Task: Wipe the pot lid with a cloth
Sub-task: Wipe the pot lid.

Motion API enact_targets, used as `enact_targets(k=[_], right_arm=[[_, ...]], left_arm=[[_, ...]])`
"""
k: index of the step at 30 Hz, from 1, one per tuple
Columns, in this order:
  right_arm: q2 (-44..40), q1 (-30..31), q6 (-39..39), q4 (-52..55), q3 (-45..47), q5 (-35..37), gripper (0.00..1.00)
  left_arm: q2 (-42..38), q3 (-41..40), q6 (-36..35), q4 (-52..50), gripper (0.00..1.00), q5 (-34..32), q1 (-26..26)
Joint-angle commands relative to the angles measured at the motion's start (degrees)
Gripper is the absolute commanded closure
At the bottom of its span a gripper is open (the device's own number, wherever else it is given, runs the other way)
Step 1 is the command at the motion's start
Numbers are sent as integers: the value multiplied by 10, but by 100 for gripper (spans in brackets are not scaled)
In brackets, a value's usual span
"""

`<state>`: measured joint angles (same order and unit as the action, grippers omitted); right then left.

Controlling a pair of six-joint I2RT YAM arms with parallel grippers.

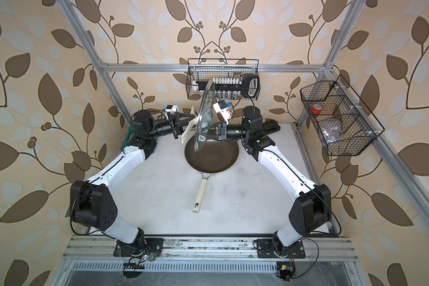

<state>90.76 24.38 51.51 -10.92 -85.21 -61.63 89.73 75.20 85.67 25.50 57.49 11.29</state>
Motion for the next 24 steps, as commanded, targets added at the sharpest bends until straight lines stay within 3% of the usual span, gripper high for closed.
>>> enact_targets(k=[1,24], right_arm=[[15,1,11,-1,-36,-11,100],[125,-53,54,-8,-197,17,100]], left_arm=[[-67,27,-46,106,100,8,6],[-125,-8,-44,88,100,33,7]])
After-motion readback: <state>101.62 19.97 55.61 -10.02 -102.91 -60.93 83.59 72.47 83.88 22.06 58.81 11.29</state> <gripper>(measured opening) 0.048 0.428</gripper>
